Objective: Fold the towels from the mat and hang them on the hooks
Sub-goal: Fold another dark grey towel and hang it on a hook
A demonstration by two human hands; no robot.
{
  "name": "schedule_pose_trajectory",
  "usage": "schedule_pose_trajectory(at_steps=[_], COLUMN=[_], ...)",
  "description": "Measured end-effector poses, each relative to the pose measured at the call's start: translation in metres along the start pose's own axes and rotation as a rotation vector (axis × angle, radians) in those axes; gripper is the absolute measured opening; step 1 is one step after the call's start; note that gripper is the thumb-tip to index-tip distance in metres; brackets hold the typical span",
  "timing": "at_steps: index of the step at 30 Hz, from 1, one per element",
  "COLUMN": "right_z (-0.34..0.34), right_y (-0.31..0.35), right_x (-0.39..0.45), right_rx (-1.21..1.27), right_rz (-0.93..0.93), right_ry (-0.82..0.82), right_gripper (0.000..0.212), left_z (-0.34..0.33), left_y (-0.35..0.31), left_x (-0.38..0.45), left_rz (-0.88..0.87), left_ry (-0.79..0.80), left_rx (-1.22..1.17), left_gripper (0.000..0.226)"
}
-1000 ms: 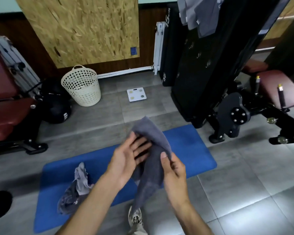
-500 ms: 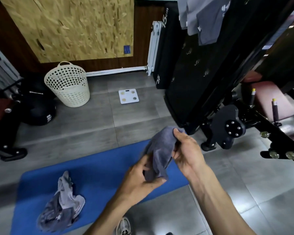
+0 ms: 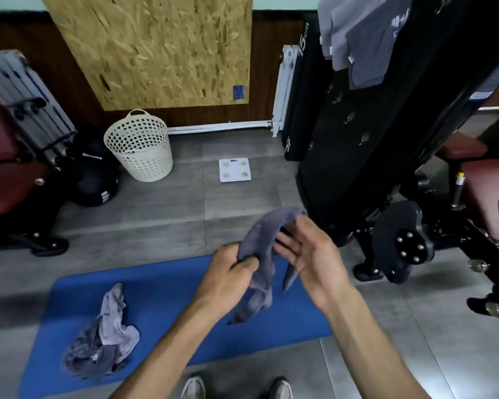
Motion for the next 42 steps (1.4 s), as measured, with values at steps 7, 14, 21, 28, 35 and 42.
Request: schedule_pose_trajectory(at_steps=[7, 14, 21, 28, 35, 42], right_z=[0.05, 0.067, 0.032, -0.003, -0.011, -0.097], right_y=[-0.05, -0.087, -0.125, -0.149, -0.161, -0.183], right_x=[-0.021, 0.0, -0.009, 0.011, 0.024, 0.007], right_rx=[-0.486, -0.768, -0.835, -0.71, -0.83, -0.764], right_rz=[0.319, 0.319, 0.425, 0.317, 0.278, 0.372], right_ry=[0.061, -0.077, -0.076, 0.028, 0.115, 0.211], right_gripper=[0.066, 0.016, 0.035, 0.033, 0.03, 0.012], left_z=[-0.033, -0.023, 0.011, 0.059, 0.124, 0.123], left_y=[-0.048, -0.069, -0.061, -0.034, 0.005, 0.009], left_x=[0.007, -0.003, -0.011, -0.01, -0.001, -0.008], left_rz=[0.111, 0.153, 0.279, 0.365, 0.4, 0.443], left_ry=[-0.288, -0.459, -0.501, -0.521, -0.584, -0.548], left_rx=[-0.413, -0.663, -0.919, -1.033, -1.076, -1.102], left_gripper=[0.01, 0.021, 0.025, 0.018, 0.011, 0.023])
Point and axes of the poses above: each hand's wrist, its own x-axis towards the middle knuckle, its own z-axis out of the back of the hand, y = z × x, the point moved 2 cm from there along x, towards the middle knuckle, and after that the axes turned 9 degrees about -y, right-handed, at the moved point
